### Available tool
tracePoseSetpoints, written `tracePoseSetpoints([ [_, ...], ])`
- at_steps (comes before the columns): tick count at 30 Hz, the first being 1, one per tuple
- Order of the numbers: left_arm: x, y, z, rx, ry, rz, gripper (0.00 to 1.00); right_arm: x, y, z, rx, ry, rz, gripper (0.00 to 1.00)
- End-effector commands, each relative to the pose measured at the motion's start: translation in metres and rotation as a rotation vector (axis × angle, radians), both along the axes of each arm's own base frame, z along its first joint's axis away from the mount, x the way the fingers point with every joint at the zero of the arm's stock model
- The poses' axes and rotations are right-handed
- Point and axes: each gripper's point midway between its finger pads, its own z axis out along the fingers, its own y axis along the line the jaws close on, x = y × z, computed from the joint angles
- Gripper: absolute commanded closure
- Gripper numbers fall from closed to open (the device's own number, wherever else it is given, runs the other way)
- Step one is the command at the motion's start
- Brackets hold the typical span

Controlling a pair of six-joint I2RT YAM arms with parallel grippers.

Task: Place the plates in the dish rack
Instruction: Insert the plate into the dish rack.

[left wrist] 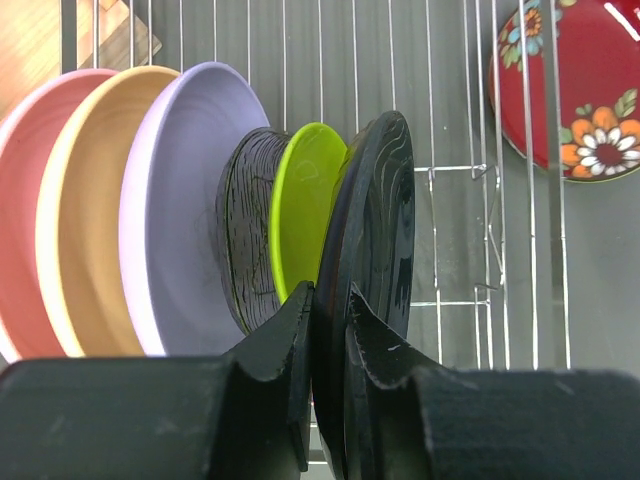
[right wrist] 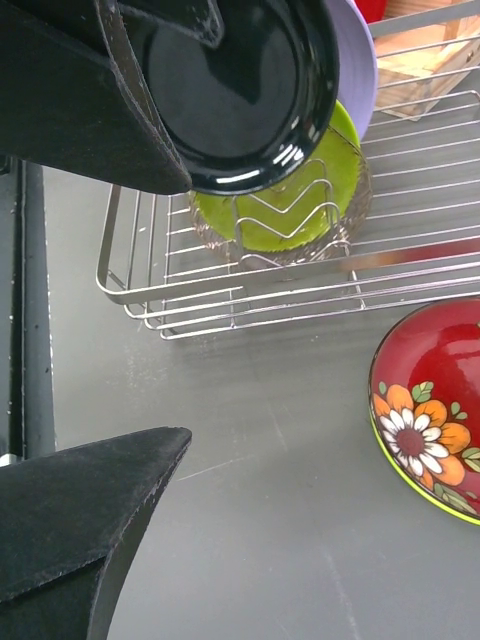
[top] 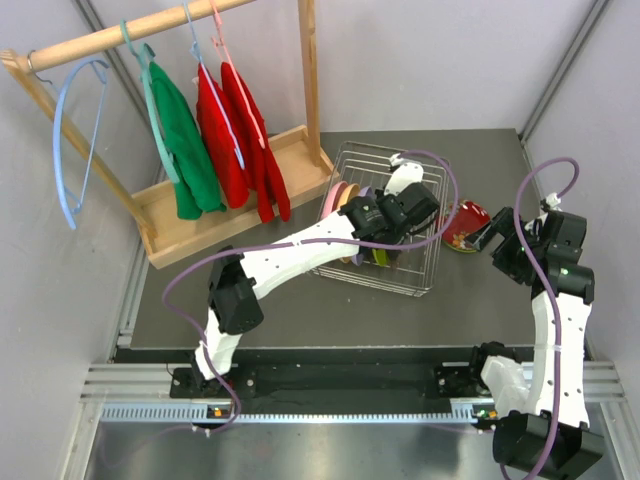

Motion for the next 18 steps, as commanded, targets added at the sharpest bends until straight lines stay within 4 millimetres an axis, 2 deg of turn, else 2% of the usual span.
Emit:
tracePoseSetpoints([
  [1, 0.009, -0.007, 0.024, -0.059, -0.055, 0.030, 1.00, -0.001, 0.000, 0.012, -0.013, -0.045, 0.010, 0.02],
  [9, 0.016, -0.015, 0.011, -0.036, -0.051, 0.053, 1.00, -0.002, 0.002, 0.012, -0.005, -0.045, 0.013, 0.01],
  [18, 0.021, -0.013, -0.007, 0.011, -0.048, 0.090, 1.00, -0.004, 0.000, 0.013, -0.012, -0.045, 0.003, 0.01],
])
